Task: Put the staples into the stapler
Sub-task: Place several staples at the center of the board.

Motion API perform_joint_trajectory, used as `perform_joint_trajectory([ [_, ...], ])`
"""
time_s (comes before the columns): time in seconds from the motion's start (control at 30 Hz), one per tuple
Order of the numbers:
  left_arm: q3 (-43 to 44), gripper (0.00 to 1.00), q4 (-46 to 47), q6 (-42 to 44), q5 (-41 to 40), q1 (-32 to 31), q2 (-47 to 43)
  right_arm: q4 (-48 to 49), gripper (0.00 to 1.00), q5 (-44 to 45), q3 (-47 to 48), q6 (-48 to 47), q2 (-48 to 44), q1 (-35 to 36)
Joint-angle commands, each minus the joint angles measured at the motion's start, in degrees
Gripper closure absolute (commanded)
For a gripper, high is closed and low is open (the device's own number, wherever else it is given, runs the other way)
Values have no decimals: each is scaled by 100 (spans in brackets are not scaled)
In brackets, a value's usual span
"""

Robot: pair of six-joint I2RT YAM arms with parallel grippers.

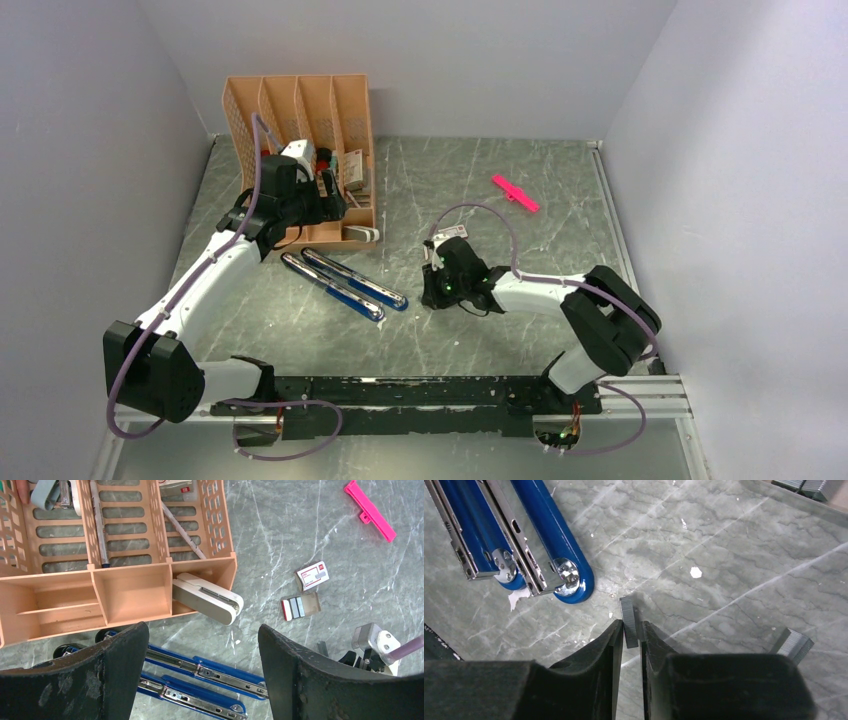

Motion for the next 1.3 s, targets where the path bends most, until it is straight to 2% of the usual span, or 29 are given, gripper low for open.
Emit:
perform_joint_trajectory([
  [0.0, 88, 16, 119, 40, 164, 69, 1, -172, 75, 365, 49, 63, 44, 14],
  [0.37, 88, 16, 116, 40, 164, 69, -16, -254, 67, 727, 15, 194, -37, 3],
  [0.97, 88, 16, 118, 38, 182, 82, 0, -318, 69, 895, -90, 430, -151, -219],
  [1.17, 88, 16, 122, 38, 198, 77, -7, -90, 69, 815, -237, 393, -728, -242],
  [1.27, 91, 16, 132, 38, 223, 86, -6, -118, 68, 1082, -295, 380, -1062, -240],
])
